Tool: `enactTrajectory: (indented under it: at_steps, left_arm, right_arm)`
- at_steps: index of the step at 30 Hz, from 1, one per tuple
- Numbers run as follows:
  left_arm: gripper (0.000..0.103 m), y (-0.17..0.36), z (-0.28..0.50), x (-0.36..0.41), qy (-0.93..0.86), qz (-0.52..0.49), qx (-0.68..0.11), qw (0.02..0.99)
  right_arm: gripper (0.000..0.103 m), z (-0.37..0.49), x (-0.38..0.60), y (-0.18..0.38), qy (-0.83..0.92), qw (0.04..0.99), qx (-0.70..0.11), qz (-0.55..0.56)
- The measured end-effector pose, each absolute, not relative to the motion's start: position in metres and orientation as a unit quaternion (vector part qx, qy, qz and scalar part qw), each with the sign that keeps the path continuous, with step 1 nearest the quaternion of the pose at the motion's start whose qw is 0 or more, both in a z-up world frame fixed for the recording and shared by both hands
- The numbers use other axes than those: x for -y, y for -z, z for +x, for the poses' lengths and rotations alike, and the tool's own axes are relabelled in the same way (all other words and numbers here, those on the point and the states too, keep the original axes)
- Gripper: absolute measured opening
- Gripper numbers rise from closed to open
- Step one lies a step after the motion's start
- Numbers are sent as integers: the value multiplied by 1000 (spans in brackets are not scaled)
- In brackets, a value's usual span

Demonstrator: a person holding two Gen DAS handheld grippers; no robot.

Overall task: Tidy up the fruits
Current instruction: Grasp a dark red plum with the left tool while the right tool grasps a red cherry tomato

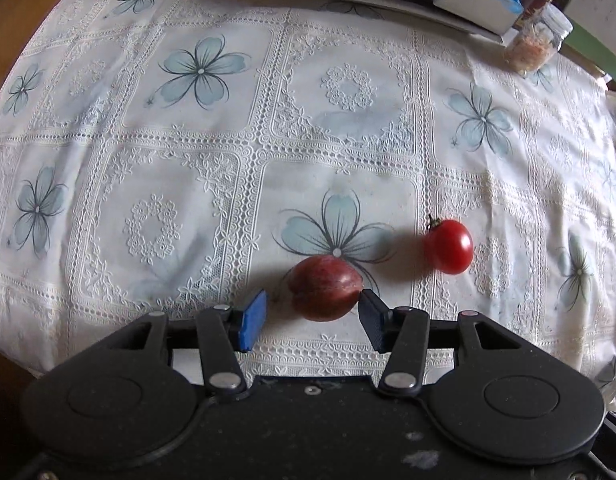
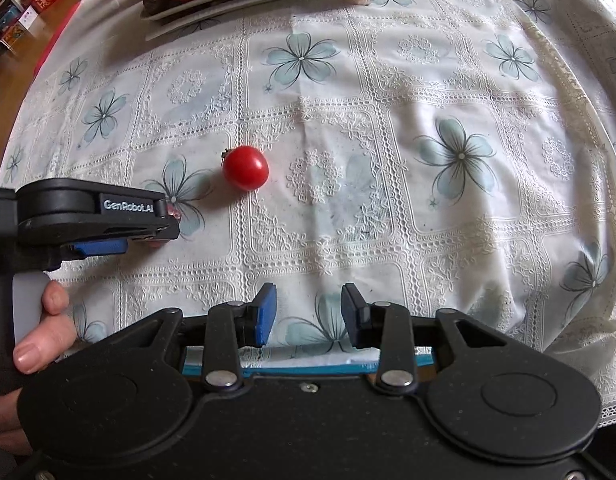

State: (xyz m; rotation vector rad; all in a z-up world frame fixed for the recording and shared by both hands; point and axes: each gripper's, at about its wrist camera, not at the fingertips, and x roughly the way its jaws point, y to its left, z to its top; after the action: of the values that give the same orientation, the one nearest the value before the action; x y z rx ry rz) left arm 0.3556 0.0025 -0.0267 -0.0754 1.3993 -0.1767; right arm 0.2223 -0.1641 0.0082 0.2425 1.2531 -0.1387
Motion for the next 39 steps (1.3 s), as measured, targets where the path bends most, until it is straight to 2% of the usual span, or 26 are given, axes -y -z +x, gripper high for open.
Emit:
enactTrajectory:
  at_steps: [12, 13, 15, 27, 35, 39]
  left_arm:
    - [56, 34, 366, 2, 78, -44, -649, 756]
    - [55, 35, 367, 4, 77, -42, -648, 756]
    - [42, 36, 367, 6, 85, -42, -645, 758]
    - [41, 32, 372, -25, 5, -64, -664, 745]
    - [41, 26, 369, -32, 4, -72, -668, 741]
    - [41, 23, 367, -34, 0, -72, -668, 741]
  right_arm:
    - [45, 239, 165, -1, 65, 799, -586, 118]
    - [45, 241, 165, -1, 66, 799, -586, 117]
    - [45, 246, 165, -2, 69, 801, -583, 116]
    - [45, 290, 157, -8, 73, 804, -575, 130]
    - [45, 314, 141, 10, 80, 799, -583, 121]
    - [48, 318, 136, 15, 70, 799, -583, 127]
